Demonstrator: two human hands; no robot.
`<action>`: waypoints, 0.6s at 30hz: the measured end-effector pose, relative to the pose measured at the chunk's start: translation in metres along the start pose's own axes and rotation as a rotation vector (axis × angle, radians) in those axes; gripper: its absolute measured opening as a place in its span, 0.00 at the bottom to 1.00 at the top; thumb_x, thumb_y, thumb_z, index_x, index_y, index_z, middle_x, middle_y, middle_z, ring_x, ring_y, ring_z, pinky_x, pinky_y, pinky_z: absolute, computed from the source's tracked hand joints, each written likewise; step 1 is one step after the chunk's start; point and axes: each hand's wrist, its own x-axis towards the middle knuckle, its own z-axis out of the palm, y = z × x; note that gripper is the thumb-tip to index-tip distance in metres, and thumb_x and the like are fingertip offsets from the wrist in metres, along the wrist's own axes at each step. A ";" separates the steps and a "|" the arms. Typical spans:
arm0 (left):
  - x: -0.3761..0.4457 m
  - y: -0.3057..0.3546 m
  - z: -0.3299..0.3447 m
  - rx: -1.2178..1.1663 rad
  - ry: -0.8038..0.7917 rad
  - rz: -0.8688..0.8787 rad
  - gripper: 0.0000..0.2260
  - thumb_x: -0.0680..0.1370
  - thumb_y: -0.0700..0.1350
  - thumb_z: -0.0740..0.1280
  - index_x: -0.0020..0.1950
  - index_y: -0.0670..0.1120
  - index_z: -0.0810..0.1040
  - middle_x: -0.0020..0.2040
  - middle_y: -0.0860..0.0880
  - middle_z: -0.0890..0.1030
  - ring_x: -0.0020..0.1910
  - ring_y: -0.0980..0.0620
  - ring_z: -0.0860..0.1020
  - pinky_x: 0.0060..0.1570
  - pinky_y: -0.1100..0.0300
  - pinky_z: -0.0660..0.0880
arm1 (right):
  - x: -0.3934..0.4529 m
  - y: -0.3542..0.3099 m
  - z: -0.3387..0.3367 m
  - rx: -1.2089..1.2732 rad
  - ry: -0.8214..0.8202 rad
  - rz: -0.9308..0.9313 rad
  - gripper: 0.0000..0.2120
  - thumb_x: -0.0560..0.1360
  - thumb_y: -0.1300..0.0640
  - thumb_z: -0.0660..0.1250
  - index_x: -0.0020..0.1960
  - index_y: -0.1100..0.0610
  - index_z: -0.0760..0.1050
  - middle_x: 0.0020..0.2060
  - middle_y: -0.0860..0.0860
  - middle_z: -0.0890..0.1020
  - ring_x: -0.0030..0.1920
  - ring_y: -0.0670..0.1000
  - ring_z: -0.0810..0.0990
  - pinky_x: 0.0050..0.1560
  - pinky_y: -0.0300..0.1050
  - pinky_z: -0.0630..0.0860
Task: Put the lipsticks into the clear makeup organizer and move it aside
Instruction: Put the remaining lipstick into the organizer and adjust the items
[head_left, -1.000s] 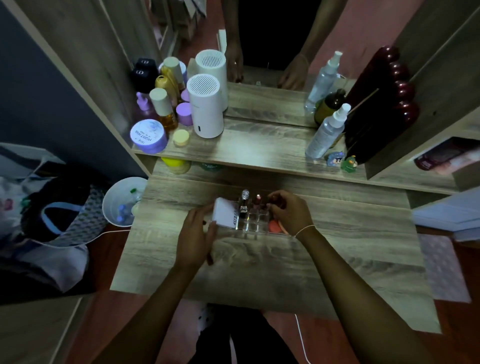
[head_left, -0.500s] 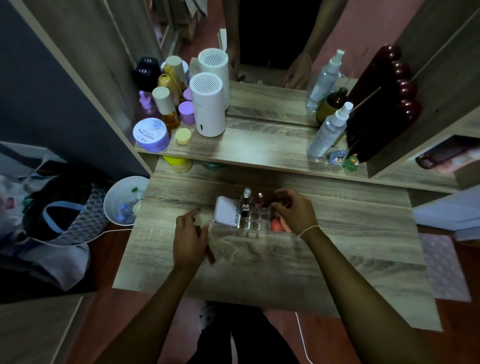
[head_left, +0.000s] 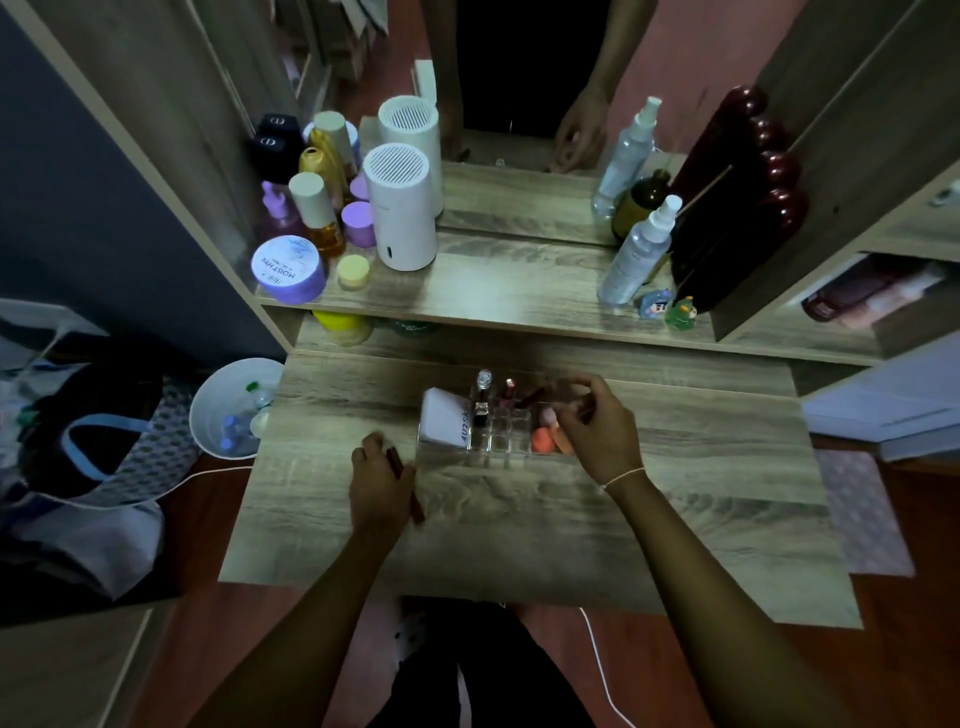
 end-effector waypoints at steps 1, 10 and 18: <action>0.000 0.000 -0.001 -0.003 0.000 -0.006 0.25 0.72 0.42 0.72 0.65 0.39 0.67 0.61 0.36 0.72 0.57 0.35 0.74 0.53 0.45 0.74 | -0.005 0.001 0.000 -0.004 0.014 -0.003 0.15 0.71 0.58 0.71 0.57 0.51 0.75 0.37 0.47 0.80 0.37 0.46 0.78 0.36 0.33 0.69; -0.002 -0.003 -0.012 -0.011 -0.030 -0.035 0.19 0.73 0.40 0.70 0.62 0.37 0.70 0.56 0.36 0.79 0.54 0.38 0.78 0.51 0.48 0.75 | -0.061 0.016 0.034 -0.072 -0.017 -0.055 0.06 0.74 0.58 0.66 0.50 0.50 0.77 0.38 0.49 0.84 0.36 0.49 0.81 0.35 0.34 0.70; -0.017 -0.006 -0.016 0.040 -0.070 0.001 0.11 0.73 0.41 0.70 0.52 0.40 0.74 0.50 0.39 0.80 0.49 0.40 0.78 0.46 0.52 0.73 | -0.099 0.046 0.077 -0.390 -0.172 -0.340 0.11 0.71 0.59 0.68 0.53 0.58 0.80 0.53 0.57 0.82 0.51 0.58 0.80 0.54 0.52 0.78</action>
